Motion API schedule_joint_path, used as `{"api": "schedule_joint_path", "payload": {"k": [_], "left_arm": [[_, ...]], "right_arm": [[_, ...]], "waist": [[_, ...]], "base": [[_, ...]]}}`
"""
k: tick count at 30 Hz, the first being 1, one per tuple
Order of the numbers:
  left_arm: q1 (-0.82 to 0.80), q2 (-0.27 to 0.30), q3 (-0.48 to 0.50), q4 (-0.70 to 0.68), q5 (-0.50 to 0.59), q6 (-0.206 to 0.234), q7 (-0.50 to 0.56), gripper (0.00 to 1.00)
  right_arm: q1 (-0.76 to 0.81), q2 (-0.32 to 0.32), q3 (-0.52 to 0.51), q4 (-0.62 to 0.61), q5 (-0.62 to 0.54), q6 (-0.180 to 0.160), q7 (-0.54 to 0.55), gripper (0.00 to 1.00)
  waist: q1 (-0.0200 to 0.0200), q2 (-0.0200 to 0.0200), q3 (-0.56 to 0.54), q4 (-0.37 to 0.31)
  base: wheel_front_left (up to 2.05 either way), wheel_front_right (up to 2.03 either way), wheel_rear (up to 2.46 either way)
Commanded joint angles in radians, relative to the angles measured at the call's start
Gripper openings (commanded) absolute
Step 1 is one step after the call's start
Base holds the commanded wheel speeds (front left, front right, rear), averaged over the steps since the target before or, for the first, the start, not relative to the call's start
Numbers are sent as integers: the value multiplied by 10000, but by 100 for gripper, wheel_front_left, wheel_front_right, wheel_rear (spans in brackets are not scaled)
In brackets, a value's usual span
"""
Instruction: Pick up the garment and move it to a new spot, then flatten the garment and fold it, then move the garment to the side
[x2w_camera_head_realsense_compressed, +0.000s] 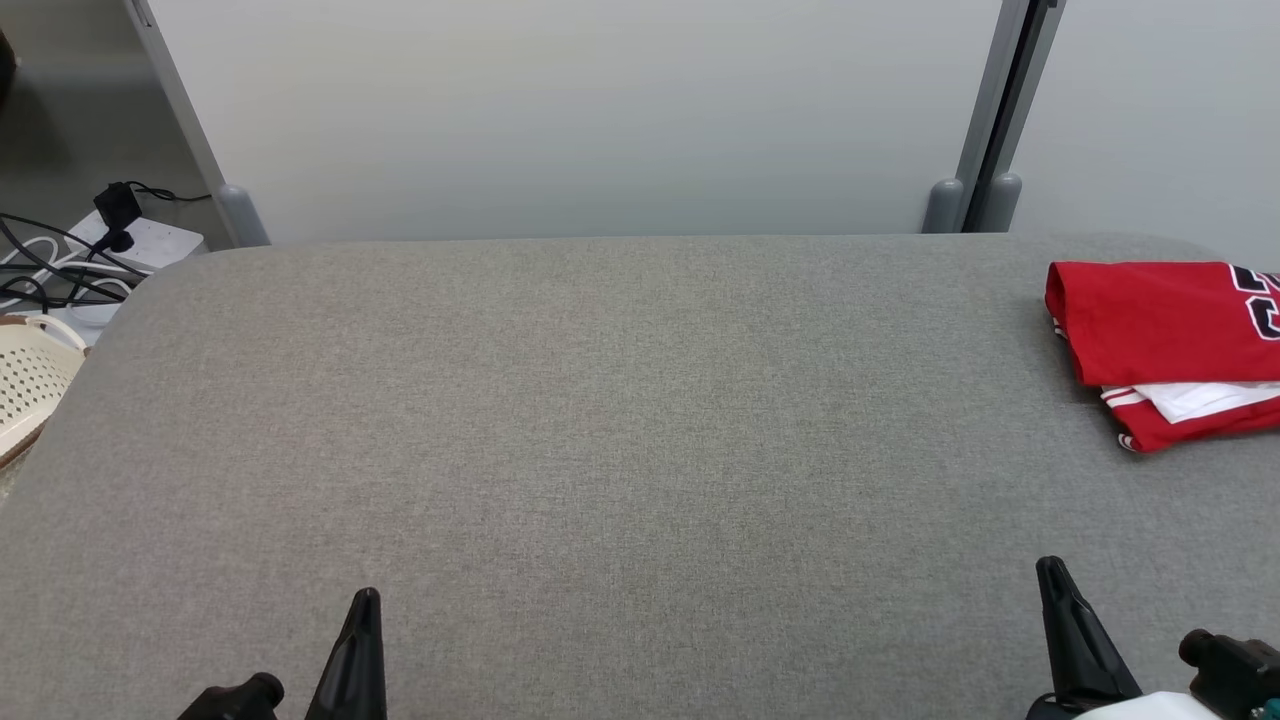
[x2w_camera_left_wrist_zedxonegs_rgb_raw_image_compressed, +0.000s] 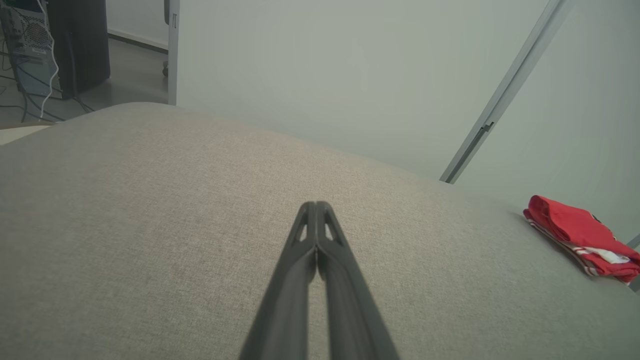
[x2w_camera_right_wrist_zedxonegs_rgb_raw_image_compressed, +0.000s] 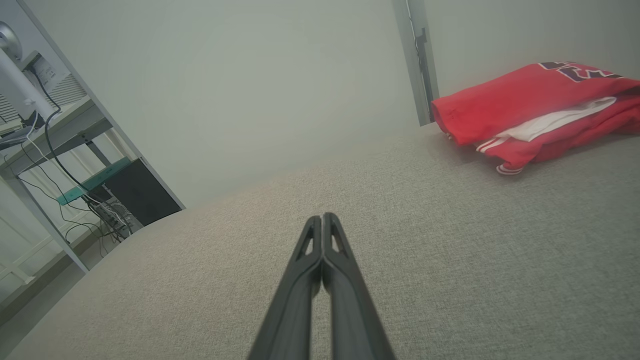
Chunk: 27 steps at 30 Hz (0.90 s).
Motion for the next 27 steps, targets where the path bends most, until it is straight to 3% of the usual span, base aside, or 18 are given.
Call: {"api": "schedule_joint_path", "payload": {"k": [1,27], "left_arm": [[-503,105,160,-190,-322,-96,37,0],[-1024,206,473,135,-3304,-463,682,0]], "right_arm": [[-436,-107,-68,-206,320,0,63,0],[-811,-99,-386,14,3092,-1,729,0]], "waist": [[-2,0,7,-1],[-2,0,142,-15]], "base": [[0,0,0],[0,0,0]]}}
